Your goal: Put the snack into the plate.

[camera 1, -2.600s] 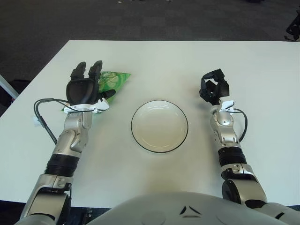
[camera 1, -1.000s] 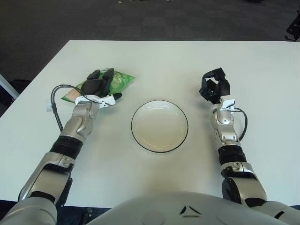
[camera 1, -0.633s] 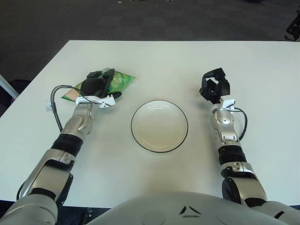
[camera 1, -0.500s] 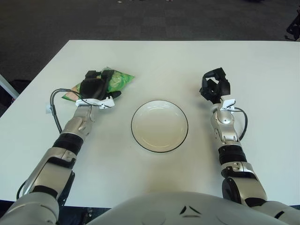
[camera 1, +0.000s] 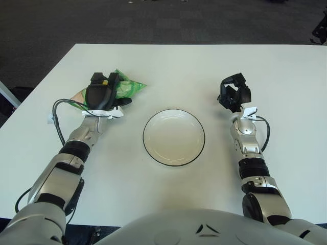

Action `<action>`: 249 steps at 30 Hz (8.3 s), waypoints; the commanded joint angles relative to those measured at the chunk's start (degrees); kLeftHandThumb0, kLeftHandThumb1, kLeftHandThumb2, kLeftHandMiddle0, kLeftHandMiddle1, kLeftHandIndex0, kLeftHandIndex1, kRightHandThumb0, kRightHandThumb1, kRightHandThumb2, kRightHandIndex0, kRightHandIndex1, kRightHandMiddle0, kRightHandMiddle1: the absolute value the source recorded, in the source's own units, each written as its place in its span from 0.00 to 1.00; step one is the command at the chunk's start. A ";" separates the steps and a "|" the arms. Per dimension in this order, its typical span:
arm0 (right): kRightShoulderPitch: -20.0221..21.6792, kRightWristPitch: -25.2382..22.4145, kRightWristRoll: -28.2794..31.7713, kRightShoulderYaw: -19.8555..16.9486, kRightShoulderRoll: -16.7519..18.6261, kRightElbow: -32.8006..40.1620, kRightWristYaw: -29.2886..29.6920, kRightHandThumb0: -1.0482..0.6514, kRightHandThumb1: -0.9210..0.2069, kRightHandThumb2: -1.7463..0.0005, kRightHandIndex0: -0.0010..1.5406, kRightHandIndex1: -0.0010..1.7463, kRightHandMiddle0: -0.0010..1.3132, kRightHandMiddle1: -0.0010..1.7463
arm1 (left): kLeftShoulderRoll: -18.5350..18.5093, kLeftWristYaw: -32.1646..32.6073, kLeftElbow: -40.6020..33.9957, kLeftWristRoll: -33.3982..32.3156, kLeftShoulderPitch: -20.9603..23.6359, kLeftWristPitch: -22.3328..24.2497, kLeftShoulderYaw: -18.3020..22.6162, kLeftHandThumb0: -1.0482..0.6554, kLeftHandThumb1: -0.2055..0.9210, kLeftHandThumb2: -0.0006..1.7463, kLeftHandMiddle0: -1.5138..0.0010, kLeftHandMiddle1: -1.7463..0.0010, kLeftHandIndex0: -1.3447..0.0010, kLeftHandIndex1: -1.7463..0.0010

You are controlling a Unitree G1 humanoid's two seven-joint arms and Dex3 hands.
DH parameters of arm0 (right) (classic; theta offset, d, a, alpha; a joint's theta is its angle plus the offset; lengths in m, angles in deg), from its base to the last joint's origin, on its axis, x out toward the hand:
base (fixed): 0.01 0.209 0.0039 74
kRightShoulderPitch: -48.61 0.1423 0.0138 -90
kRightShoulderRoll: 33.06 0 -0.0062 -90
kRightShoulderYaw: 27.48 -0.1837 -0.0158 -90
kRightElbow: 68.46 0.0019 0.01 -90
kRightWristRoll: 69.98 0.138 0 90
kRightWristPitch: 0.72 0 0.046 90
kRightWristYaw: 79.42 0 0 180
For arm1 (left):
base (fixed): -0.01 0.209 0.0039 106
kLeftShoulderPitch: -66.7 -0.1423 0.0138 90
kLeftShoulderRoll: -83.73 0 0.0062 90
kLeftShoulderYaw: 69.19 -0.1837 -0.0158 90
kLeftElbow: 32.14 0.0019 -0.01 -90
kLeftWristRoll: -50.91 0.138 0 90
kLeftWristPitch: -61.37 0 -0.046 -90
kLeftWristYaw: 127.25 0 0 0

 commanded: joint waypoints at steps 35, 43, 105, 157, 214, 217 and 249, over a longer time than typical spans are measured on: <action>-0.43 -3.41 0.39 0.78 -1.77 2.84 -2.71 0.40 0.13 0.61 0.47 1.00 0.25 0.97 | -1.20 17.54 -5.14 1.65 -2.00 -19.09 -0.03 0.72 0.57 0.55 0.49 0.00 0.53 0.00; -0.39 -3.48 0.43 0.77 -1.90 2.74 -2.99 0.40 0.12 0.64 0.47 1.00 0.26 0.96 | -0.32 27.94 -6.83 7.38 -1.06 -18.70 -1.43 0.71 0.58 0.53 0.46 0.00 0.51 0.00; -0.45 -6.62 -0.34 1.74 -2.98 3.77 -4.08 0.40 0.07 0.72 0.49 1.00 0.30 0.91 | 10.51 29.37 -32.71 17.70 -1.36 -25.35 -7.57 0.60 0.70 0.43 0.40 0.00 0.42 0.00; -0.26 -5.09 -0.42 1.78 -3.67 2.66 -3.58 0.40 0.08 0.72 0.50 1.00 0.32 0.90 | -6.88 -55.19 -22.44 -47.16 3.72 -46.60 -14.95 0.08 1.00 0.13 0.53 1.00 0.61 0.95; -0.02 -4.82 -1.35 2.11 -4.24 1.56 -2.52 0.40 0.05 0.75 0.50 1.00 0.32 0.89 | 30.17 -70.12 -38.35 -49.55 -13.84 -42.71 19.47 0.24 1.00 0.53 0.43 0.98 0.33 0.92; -0.10 -4.78 -1.36 2.15 -4.23 1.63 -2.56 0.40 0.05 0.75 0.50 1.00 0.32 0.89 | 34.35 -64.86 -40.53 -40.09 -15.32 -42.58 20.73 0.24 1.00 0.52 0.42 0.98 0.33 0.92; -0.26 -4.88 -0.94 2.23 -3.96 2.08 -2.87 0.40 0.06 0.75 0.50 1.00 0.32 0.89 | 42.45 -15.40 -63.83 6.84 -22.25 -6.02 7.01 0.29 1.00 0.39 0.38 1.00 0.43 0.59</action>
